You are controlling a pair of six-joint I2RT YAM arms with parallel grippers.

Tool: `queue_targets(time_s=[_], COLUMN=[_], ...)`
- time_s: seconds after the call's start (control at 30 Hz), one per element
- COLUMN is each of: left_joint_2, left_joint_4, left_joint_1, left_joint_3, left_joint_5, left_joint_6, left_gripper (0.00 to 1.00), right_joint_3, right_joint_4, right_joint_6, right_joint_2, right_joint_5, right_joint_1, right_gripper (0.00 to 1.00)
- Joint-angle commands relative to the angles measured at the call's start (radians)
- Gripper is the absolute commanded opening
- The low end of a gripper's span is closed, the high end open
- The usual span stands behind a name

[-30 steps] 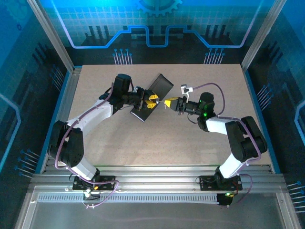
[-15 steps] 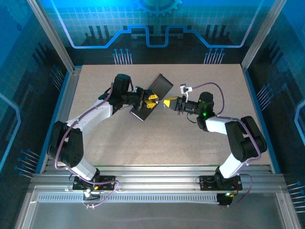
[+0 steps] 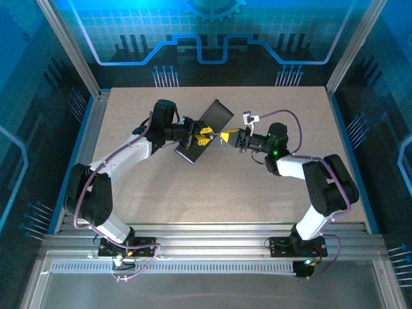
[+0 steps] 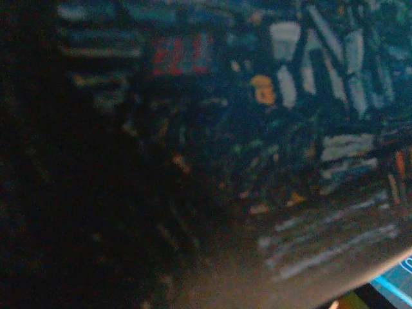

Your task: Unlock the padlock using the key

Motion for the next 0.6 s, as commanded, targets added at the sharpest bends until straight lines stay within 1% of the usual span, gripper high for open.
queue_targets(time_s=[0.0,0.2,0.4,0.5,0.57], left_joint_2=[-0.031,-0.033,-0.029,-0.029,-0.031], left_joint_4=[-0.012,-0.02,-0.02,-0.053,-0.045], left_joint_1=[0.006,0.006,0.003,0.003,0.003], left_joint_3=[-0.006,-0.003,0.0,0.012,0.007], left_joint_5=[0.003,-0.002,0.0,0.001,0.002], left_joint_6=[0.007,0.007,0.012,0.034,0.028], left_gripper=[0.0,0.0,0.0,0.0,0.0], right_joint_3=[0.032,0.044,0.064,0.063,0.063], right_joint_4=[0.031,0.044,0.046,0.066,0.072], right_joint_6=[-0.013,-0.006,-0.018,-0.006,-0.002], right_joint_2=[0.013,0.027,0.031,0.034,0.033], right_joint_5=[0.013,0.008,0.003,0.001,-0.012], right_joint_1=[0.022,0.03,0.066,0.068,0.07], right_gripper=[0.0,0.0,0.0,0.0,0.0])
